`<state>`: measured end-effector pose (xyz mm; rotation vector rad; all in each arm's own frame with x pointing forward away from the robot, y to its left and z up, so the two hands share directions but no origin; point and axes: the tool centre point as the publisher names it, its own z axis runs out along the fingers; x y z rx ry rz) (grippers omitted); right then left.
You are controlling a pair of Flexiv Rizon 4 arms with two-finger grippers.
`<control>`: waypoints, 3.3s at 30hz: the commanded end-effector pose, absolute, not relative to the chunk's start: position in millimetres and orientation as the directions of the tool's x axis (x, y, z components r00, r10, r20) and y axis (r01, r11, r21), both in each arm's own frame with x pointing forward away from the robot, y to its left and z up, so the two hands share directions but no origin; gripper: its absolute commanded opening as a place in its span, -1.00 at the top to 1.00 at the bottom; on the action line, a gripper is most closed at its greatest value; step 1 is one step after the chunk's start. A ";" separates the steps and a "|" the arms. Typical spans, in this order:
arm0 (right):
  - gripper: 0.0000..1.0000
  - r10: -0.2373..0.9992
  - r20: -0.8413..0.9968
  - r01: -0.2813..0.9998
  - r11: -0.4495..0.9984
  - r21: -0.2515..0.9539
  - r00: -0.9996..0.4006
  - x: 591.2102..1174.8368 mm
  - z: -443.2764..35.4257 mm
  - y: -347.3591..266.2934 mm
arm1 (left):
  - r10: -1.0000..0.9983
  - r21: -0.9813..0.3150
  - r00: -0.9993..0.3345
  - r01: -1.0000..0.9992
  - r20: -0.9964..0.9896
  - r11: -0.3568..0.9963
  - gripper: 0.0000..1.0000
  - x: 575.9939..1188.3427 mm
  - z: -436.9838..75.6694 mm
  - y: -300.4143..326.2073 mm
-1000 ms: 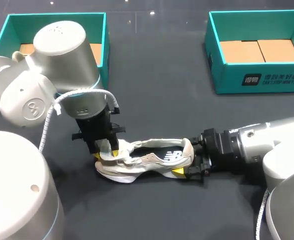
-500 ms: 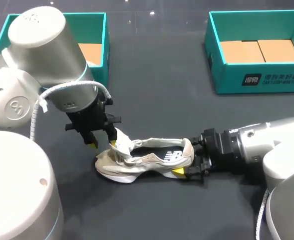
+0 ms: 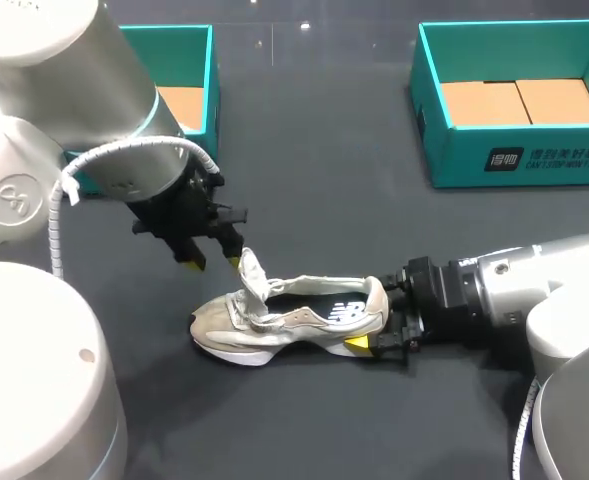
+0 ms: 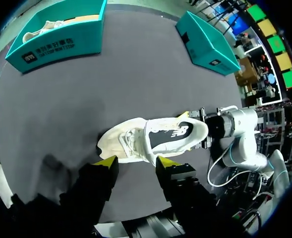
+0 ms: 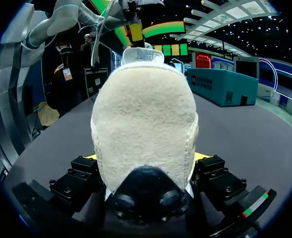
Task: Take the shoe out of the shoebox, open the shoe tongue, remove and reinsert the insole, then place the shoe into the shoebox
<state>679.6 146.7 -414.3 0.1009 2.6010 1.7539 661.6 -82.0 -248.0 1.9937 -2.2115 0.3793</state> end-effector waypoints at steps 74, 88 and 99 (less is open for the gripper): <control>1.00 0.056 0.034 0.052 0.378 0.924 -0.998 678.0 -413.8 147.5 | -0.341 -0.183 -0.932 -0.359 0.121 0.915 1.00 660.0 -268.4 -208.9; 1.00 0.056 0.034 0.052 0.378 0.924 -0.998 678.0 -413.8 147.5 | -0.316 -0.159 -0.942 -0.331 0.113 0.930 1.00 661.8 -299.9 -219.7; 1.00 0.056 0.034 0.052 0.378 0.924 -0.998 678.0 -413.8 147.5 | -0.306 -0.121 -0.943 -0.321 0.129 0.939 1.00 660.3 -334.5 -220.4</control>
